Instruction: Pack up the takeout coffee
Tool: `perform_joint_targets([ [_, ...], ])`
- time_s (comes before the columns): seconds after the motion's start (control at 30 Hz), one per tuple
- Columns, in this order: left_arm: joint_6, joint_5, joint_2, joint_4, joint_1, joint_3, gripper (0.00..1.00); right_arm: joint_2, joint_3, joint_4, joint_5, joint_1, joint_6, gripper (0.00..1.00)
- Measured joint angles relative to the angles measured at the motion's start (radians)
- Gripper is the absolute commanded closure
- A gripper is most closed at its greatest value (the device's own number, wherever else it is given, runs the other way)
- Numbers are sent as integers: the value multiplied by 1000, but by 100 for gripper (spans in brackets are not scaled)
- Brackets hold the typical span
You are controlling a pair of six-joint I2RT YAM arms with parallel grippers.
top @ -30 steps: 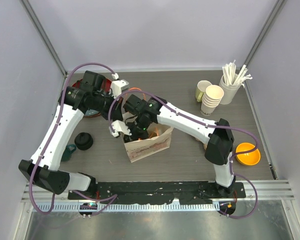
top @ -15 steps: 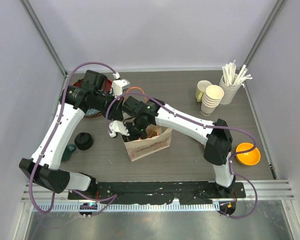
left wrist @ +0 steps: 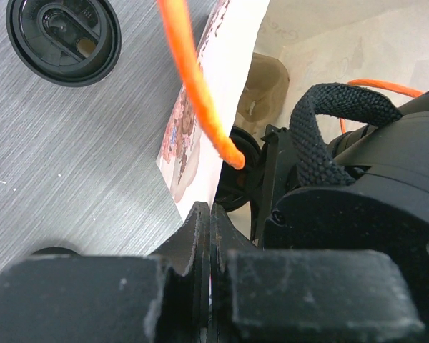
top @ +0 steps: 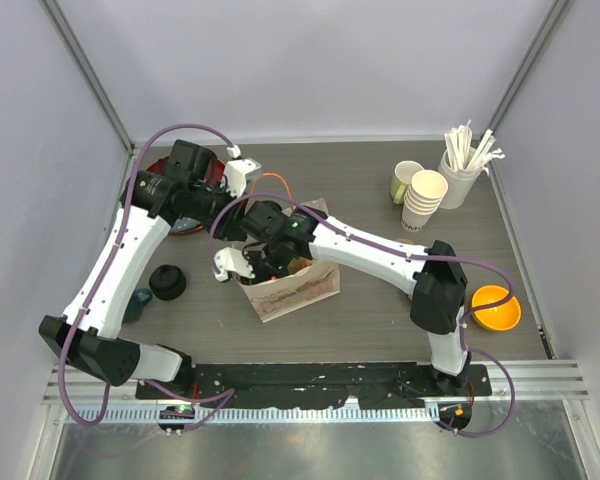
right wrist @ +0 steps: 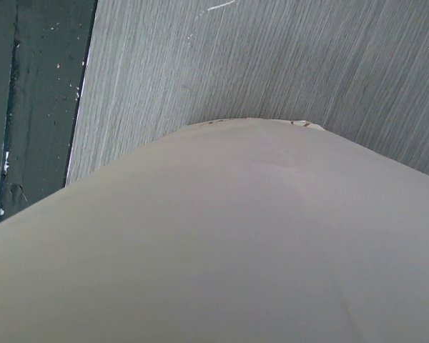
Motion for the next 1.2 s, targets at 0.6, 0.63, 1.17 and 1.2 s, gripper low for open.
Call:
perform_joint_targets([
  [0.6,0,-6,0,8,-17,0,100,-61,-66,67,22,-2,45,42],
  [0.63,0,-7,0,10,-18,0,100,-68,-71,74,26,-3,49,41],
  [1.17,-5,-29,5,50,-42,13,100,-198,-206,238,-17,-50,136,37],
  [1.2,-4,-34,5,50,-41,13,100,-211,-218,248,-24,-61,143,37],
])
